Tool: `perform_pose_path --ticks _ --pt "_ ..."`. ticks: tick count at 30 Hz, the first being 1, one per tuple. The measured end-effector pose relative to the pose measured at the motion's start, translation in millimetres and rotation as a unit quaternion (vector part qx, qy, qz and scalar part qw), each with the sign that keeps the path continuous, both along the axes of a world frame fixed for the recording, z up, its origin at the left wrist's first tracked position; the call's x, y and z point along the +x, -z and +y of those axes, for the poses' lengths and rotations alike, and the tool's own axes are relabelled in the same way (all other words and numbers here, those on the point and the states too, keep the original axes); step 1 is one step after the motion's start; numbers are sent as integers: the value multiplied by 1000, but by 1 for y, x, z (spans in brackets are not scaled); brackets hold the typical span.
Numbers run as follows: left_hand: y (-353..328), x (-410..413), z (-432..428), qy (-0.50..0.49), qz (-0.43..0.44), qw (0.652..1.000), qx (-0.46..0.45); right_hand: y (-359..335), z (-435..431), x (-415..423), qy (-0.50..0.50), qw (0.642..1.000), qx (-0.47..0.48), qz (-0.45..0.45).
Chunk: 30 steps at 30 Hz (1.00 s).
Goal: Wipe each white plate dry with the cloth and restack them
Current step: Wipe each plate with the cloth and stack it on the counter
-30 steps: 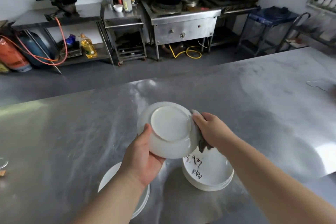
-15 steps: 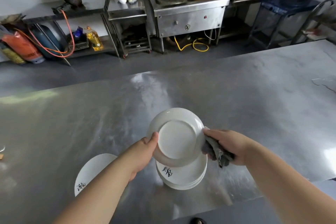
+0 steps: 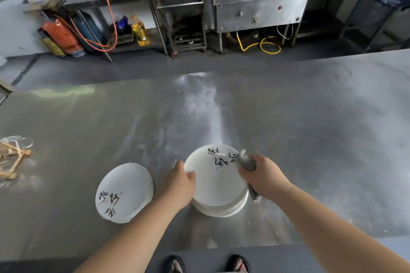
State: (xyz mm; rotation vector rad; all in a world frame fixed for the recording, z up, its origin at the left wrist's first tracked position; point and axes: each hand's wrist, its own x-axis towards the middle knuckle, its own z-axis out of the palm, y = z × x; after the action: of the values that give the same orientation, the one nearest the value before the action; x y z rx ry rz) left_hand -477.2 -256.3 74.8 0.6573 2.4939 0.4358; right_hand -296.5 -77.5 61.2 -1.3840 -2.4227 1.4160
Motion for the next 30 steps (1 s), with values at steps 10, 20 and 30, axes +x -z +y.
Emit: perform_pose_path --ticks 10,20,30 --pt "20 7 -2 65 102 991 -51 15 -14 3 -2 987 142 -72" --pt "35 -3 3 77 105 991 -39 6 -15 3 75 996 49 -8" --pt "46 -110 -103 -45 71 996 31 -21 -77 -68 5 999 43 31"
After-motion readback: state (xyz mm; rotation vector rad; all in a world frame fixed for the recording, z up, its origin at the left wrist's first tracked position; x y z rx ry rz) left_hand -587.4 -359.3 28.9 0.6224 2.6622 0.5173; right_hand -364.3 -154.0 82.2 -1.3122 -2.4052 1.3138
